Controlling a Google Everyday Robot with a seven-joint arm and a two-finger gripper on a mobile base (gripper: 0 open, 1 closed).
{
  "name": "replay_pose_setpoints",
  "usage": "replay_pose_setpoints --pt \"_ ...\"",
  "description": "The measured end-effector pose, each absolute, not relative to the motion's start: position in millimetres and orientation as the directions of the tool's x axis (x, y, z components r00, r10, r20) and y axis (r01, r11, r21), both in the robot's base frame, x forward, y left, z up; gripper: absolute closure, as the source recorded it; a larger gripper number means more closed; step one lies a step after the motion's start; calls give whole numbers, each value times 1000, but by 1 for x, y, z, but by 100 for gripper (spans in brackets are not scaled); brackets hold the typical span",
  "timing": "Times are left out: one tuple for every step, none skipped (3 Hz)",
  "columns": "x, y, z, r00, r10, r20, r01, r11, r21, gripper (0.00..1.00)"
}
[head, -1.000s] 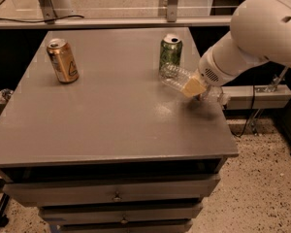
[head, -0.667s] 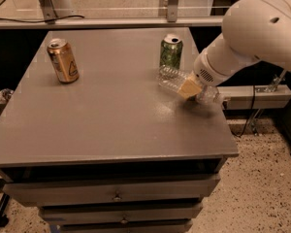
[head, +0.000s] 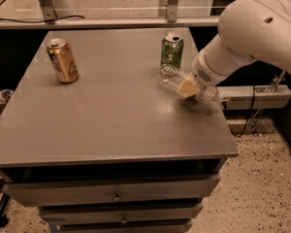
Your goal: Move water bottle near green can
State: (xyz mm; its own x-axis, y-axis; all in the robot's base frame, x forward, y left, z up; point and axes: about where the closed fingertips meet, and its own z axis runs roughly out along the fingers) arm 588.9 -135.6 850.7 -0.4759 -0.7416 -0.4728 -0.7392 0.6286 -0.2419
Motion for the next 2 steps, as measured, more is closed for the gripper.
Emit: replay_pose_setpoints --pt "590 -134 850 -474 -745 -469 -744 624 -239 13" --pt "589 -132 849 -472 -746 -470 -747 622 -237 0"
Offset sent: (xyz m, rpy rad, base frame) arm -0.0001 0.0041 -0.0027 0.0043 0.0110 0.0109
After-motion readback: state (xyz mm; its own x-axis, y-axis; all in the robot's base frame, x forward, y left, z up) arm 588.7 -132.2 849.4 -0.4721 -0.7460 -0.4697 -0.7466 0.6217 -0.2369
